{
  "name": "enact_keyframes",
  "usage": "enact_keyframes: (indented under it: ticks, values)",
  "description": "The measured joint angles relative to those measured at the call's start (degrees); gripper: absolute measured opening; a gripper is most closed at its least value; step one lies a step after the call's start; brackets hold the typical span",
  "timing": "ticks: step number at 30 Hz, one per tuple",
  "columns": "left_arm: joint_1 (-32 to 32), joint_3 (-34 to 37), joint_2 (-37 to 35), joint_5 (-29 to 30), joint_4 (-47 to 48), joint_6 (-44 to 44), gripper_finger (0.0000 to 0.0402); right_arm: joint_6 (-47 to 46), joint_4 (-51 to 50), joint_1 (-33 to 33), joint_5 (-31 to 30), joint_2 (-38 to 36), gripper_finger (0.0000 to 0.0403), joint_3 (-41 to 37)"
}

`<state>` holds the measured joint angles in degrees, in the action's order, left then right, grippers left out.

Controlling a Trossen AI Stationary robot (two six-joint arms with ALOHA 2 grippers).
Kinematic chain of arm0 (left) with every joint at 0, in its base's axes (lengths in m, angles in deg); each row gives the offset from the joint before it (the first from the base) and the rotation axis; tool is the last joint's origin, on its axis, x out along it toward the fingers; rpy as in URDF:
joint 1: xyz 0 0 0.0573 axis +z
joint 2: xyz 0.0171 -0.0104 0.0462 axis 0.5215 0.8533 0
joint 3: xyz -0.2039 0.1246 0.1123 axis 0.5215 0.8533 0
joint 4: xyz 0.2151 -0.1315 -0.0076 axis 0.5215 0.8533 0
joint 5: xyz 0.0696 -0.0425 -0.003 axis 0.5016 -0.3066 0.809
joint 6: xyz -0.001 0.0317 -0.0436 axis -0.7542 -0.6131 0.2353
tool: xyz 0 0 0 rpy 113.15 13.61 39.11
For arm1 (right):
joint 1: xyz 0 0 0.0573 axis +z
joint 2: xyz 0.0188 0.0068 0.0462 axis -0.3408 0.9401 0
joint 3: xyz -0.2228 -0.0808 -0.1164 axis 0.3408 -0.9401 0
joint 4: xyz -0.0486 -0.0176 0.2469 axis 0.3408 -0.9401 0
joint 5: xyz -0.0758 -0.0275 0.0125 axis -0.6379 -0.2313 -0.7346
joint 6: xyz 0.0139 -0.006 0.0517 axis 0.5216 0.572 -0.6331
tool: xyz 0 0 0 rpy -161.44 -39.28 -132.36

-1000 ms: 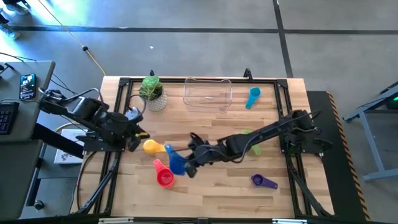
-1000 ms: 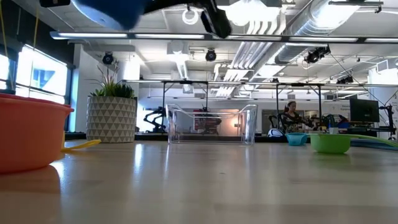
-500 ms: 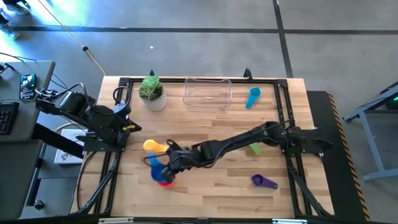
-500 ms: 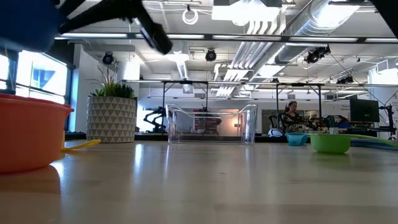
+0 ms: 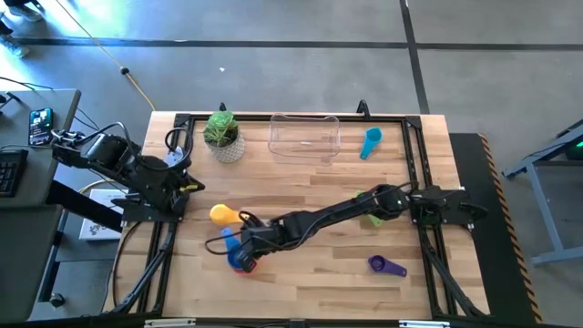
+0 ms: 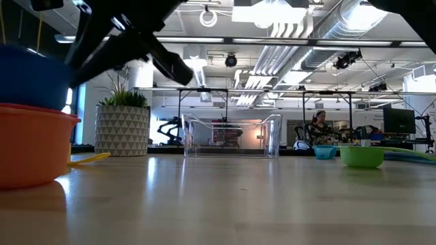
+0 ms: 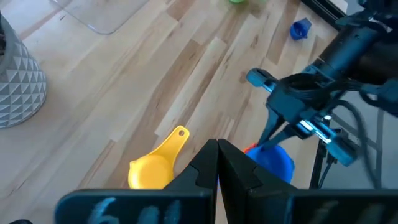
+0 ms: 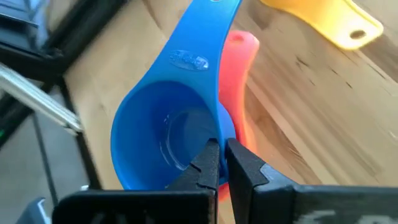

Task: Nest measuring cups in basket
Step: Stack the blue measuring cup on top of the red measuring cup

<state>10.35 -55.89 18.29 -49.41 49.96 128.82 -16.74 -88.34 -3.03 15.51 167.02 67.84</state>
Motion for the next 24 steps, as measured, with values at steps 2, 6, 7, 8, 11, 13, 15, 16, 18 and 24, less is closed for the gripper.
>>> enact_keyframes:
  ticks: [2, 6, 7, 8, 11, 13, 15, 16, 18, 24]
  values:
    - [0.0, 0.0, 0.0, 0.0, 0.2, 0.0, 0.0, 0.0, -0.9, 0.0, 0.0, 0.1, 0.0002, -0.3]
    - [0.0, 0.0, 0.0, 0.0, 0.2, 0.0, 0.0, -0.2, -1.1, 0.0, -0.2, 0.3, 0.0002, -0.3]
    - [0.0, 0.0, 0.0, 0.0, 0.2, 0.0, 0.0, -0.2, -1.4, 0.0, -0.2, 0.4, 0.0002, -0.3]
    - [0.0, 0.0, 0.0, 0.0, 0.2, 0.0, 0.0, -0.2, -1.5, 0.0, -0.2, 0.5, 0.0002, -0.3]
    - [0.0, 0.0, 0.0, 0.0, 0.3, 0.0, 0.0, -0.2, -2.3, 0.0, -0.1, 0.5, 0.0002, -0.3]
    - [0.0, 0.0, 0.0, 0.0, 0.3, 0.0, 0.0, -0.2, -2.8, 0.0, 0.2, 0.5, 0.0006, -0.3]
    - [0.0, 0.0, 0.0, 0.0, 0.3, 0.0, 0.0, -0.3, -2.7, 0.0, 0.6, 0.5, 0.0012, -0.3]
    - [0.0, 0.0, 0.0, 0.0, 0.4, 0.0, 0.0, -0.2, -2.6, 0.0, 0.8, 0.5, 0.0016, -0.3]
    - [0.0, 0.0, 0.0, 0.0, 0.4, 0.0, 0.0, -0.2, -2.7, 0.0, 1.1, 0.5, 0.0023, -0.3]
    - [0.0, 0.0, 0.0, -0.1, 0.4, -0.1, 0.0, 0.0, -2.6, 0.0, 1.1, 0.5, 0.0051, -0.3]
